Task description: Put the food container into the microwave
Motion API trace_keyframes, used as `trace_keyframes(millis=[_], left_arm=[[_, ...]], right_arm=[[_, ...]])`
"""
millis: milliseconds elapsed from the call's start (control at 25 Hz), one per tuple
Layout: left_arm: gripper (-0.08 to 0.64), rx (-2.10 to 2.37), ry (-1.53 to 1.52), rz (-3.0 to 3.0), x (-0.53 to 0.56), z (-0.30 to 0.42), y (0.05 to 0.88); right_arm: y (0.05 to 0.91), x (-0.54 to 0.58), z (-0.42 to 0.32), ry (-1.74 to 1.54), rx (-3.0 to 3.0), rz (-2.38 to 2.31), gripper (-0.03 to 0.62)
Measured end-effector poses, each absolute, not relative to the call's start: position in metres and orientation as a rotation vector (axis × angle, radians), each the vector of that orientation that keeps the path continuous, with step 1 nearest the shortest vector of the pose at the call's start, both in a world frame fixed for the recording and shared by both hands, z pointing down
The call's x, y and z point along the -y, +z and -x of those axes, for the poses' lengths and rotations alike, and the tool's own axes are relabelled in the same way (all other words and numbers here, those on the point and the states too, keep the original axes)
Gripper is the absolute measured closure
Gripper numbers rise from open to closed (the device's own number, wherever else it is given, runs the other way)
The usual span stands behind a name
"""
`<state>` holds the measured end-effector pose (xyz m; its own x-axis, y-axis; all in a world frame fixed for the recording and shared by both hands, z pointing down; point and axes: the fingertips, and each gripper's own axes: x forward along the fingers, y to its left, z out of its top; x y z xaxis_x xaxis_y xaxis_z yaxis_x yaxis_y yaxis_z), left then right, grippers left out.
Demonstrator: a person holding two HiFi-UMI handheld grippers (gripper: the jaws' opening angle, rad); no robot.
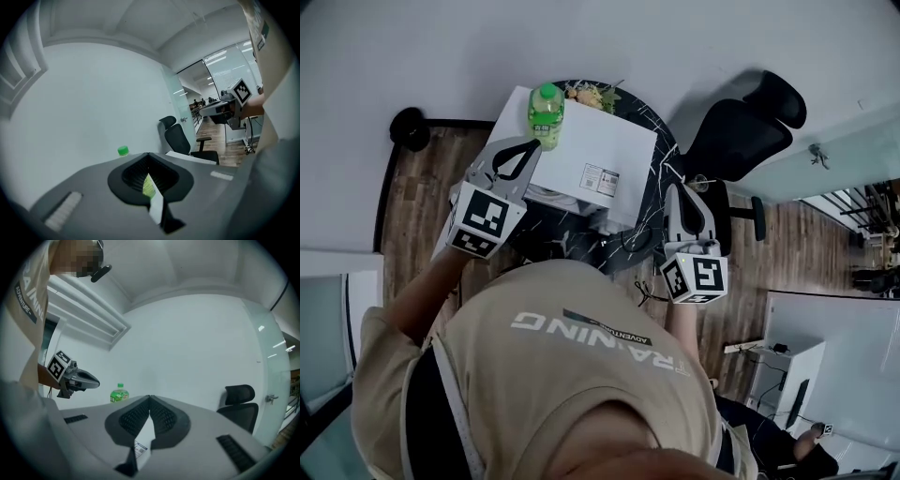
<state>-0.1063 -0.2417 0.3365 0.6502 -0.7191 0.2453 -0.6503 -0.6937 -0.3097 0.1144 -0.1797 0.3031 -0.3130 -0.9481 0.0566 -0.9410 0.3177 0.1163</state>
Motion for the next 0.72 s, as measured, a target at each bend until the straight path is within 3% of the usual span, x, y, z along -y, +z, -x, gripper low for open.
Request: trace_keyframes(millis=[400, 720], left_arm=[[0.551, -1.03, -0.664, 2.761, 0.241, 0.109, 0.339], [0.551, -1.067, -0.415, 2.862, 0.257, 0.07, 0.322]], right_arm=[[0.333, 0.21, -0.06, -0.045, 2.491, -1.378, 0.583], [0.343, 0.231, -0.04, 0.278, 2.697, -1.203, 0.583]])
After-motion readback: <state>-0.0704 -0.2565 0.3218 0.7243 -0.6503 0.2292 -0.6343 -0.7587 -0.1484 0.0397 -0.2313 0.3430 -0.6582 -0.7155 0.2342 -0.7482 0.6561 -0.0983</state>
